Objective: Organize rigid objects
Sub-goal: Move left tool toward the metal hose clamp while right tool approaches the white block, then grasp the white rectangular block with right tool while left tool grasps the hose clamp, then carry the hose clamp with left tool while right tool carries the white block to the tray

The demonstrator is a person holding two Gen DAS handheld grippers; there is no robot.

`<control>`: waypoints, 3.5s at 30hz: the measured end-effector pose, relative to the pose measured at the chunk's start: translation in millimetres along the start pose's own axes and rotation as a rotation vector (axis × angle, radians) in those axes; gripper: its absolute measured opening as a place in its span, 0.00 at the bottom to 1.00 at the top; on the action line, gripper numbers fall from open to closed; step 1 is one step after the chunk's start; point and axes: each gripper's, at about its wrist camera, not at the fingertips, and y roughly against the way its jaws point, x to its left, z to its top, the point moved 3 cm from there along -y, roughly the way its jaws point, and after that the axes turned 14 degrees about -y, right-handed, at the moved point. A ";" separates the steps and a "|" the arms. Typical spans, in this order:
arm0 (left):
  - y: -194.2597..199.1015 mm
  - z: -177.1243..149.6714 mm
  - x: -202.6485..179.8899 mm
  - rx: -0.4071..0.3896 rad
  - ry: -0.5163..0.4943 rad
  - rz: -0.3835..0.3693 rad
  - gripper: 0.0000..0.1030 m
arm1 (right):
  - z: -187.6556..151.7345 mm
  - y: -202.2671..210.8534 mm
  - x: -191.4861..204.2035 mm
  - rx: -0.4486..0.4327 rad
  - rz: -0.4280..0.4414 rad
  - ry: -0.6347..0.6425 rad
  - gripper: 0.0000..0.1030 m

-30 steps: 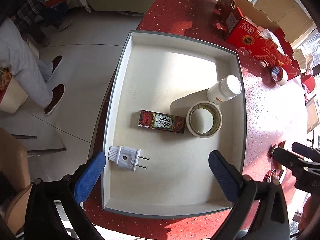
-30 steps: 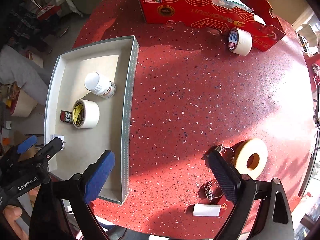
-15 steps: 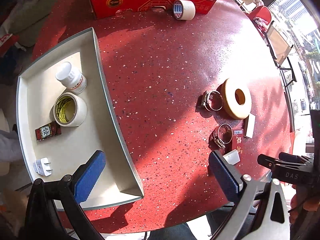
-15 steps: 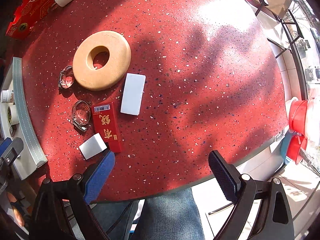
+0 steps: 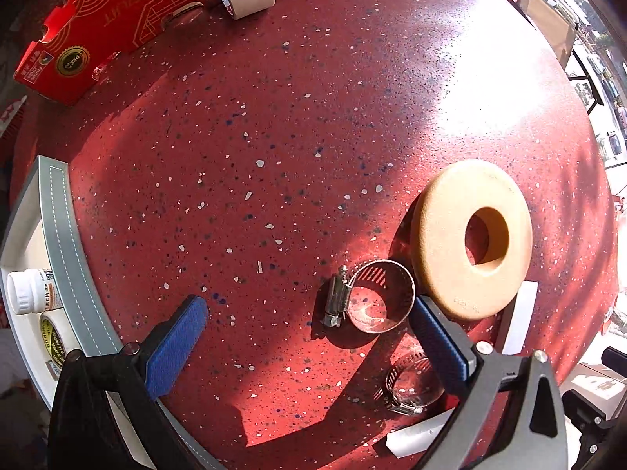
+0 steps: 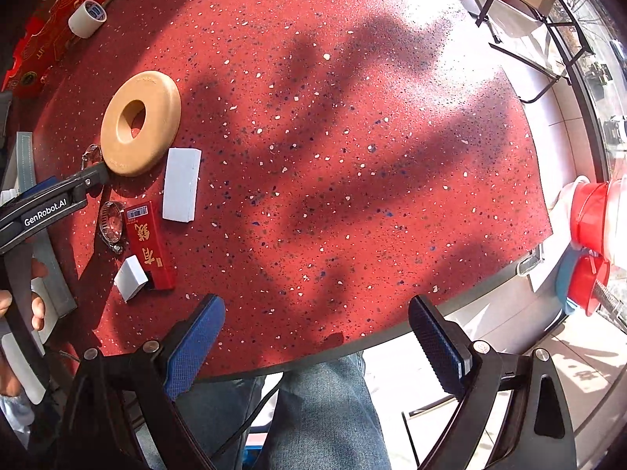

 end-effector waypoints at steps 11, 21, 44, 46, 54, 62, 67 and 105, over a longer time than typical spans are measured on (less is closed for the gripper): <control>0.3 13.2 51.4 -0.030 0.178 0.042 1.00 | 33.5 -5.8 55.7 -0.036 0.055 0.031 0.93; -2.4 6.0 36.7 -0.079 0.214 0.022 1.00 | 46.5 -29.1 103.2 -0.099 -0.025 0.070 0.90; 51.5 -77.6 13.0 -0.105 0.127 -0.126 0.36 | 16.8 28.3 49.1 -0.046 0.241 0.023 0.25; 65.2 -92.6 8.4 -0.123 0.106 -0.147 0.36 | 6.3 31.0 51.4 -0.046 0.232 0.034 0.25; 111.8 -139.5 21.3 -0.174 0.092 -0.202 0.36 | -13.4 46.2 92.6 -0.071 0.199 0.162 0.25; 129.2 -157.1 68.7 -0.233 0.219 -0.135 0.36 | -29.2 67.7 148.4 -0.143 0.175 0.327 0.25; 130.1 -185.3 98.9 -0.254 0.313 -0.097 0.36 | -45.0 71.1 177.3 -0.178 0.140 0.422 0.25; 117.2 -256.1 157.5 -0.257 0.473 -0.059 0.36 | -108.0 76.2 251.5 -0.281 0.032 0.707 0.25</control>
